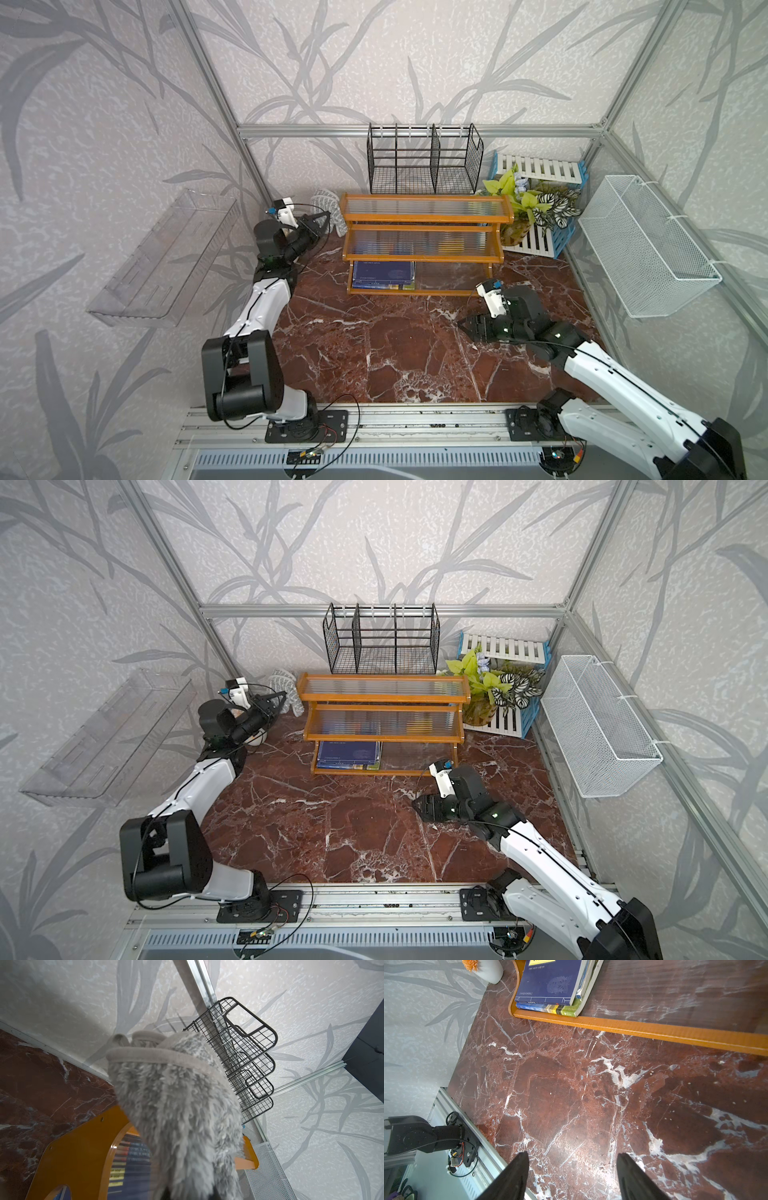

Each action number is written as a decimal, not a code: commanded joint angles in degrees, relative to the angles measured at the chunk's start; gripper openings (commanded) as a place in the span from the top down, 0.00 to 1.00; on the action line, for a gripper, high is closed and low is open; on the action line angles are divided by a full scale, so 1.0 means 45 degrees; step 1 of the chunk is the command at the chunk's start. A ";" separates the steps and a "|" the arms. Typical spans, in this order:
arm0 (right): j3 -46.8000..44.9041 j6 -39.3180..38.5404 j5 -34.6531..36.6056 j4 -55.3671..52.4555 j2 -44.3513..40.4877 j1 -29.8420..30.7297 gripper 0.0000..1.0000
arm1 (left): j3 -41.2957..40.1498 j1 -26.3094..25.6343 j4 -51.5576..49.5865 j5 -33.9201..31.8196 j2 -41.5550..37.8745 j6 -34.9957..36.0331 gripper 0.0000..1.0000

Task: Wipe the bookshelf clean with a cloth
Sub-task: Wipe the dust from the shelf, then place the cleaning item at the center of the board.

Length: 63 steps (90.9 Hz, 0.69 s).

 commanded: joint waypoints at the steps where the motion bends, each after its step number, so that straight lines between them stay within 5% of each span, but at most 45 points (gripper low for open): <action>1: -0.0168 0.0090 0.0054 -0.0282 -0.0482 -0.0054 0.29 | -0.0638 -0.0030 0.0303 0.0847 -0.1735 0.0198 0.97; 28: 0.0020 0.0630 0.1175 -0.0368 -0.1532 -0.0055 0.28 | -0.2090 -0.1679 -0.5484 -0.0742 -0.5796 0.3738 0.95; 46: 0.0660 0.0894 0.1892 -0.1223 -0.1933 -0.0059 0.25 | -0.4440 -0.5485 -0.6054 -0.3383 -0.7411 0.4127 0.95; 63: 0.1102 0.0940 0.2230 -0.1883 -0.2330 -0.0054 0.23 | -0.6330 -0.9368 -0.4525 -0.5934 -0.6742 0.3844 0.93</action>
